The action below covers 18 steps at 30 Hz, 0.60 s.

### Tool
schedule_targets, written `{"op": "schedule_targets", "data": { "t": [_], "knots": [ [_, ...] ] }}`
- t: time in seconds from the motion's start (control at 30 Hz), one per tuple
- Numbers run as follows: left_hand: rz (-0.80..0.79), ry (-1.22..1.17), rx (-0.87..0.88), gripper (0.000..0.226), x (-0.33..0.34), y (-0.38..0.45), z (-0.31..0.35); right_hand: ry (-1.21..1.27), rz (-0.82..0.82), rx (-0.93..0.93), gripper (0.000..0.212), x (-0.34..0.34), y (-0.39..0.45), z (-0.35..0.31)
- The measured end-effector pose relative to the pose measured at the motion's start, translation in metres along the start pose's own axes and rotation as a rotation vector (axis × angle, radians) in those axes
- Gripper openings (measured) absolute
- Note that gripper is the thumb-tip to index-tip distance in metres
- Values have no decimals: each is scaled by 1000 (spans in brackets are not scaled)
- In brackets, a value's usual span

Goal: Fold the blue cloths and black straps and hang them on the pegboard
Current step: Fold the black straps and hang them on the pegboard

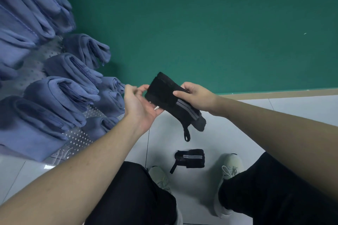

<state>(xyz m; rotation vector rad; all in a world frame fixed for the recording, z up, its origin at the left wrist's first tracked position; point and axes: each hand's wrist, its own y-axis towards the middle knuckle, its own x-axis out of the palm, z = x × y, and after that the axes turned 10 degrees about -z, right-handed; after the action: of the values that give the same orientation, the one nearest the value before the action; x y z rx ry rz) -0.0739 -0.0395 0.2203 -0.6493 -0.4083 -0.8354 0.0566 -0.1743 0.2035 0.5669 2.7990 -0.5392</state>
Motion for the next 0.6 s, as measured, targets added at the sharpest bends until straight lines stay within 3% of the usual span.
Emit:
{"op": "schedule_targets", "data": {
  "t": [0.13, 0.2, 0.33, 0.43, 0.6],
  "knots": [
    [7, 437, 49, 27, -22, -7, 1, -119, -74, 2, 26, 5, 12, 2],
    [-6, 526, 30, 25, -33, -8, -4, -131, -115, 13, 25, 9, 20, 1],
    [72, 440, -7, 10, -63, -10, -13, -59, -183, 56, 38, 20, 33, 3],
    [146, 367, -67, 8, -81, -11, -19, -145, -219, 96, 44, 30, 44, 5],
    [298, 314, -133, 12, -122, -11, -30, -74, -295, 71, 29, 53, 65, 16]
  ]
}}
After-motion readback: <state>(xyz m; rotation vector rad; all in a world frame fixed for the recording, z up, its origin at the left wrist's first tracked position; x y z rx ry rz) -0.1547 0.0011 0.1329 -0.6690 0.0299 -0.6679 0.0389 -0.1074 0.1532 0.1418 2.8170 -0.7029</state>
